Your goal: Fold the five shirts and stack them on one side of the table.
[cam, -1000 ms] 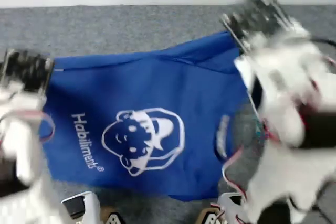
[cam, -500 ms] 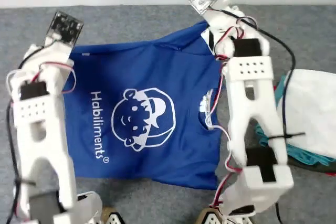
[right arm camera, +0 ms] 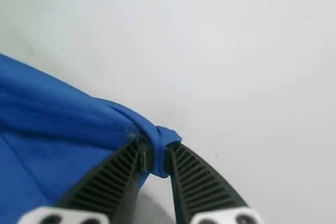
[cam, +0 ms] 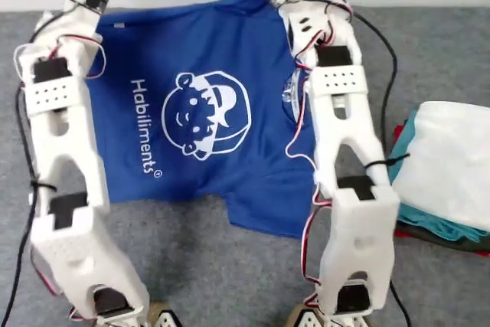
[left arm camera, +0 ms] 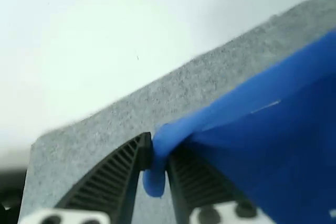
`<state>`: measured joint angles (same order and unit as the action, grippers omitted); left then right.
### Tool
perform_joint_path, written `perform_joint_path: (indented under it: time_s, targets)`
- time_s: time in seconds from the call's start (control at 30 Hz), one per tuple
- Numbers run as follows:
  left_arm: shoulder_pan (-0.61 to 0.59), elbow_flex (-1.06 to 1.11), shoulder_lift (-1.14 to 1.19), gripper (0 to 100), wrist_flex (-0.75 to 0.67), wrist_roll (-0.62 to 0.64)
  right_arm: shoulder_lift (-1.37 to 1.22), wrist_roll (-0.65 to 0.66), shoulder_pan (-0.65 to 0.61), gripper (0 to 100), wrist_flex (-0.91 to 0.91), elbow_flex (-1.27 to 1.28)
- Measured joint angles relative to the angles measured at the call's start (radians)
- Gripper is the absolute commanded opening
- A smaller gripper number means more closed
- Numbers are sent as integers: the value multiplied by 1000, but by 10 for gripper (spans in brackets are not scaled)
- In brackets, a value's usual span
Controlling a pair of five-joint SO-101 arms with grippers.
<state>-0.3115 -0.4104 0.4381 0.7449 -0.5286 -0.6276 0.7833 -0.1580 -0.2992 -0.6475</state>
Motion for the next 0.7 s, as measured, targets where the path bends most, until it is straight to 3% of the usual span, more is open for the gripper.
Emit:
perform_joint_path:
  time_s: [0.3,0.7]
  targets:
    - [55,-215,98,14,166,0,-140,23,-6,10,-48,-198]
    - [37,-227,104,14,483,0,-84,23,-6,10,-723,-222]
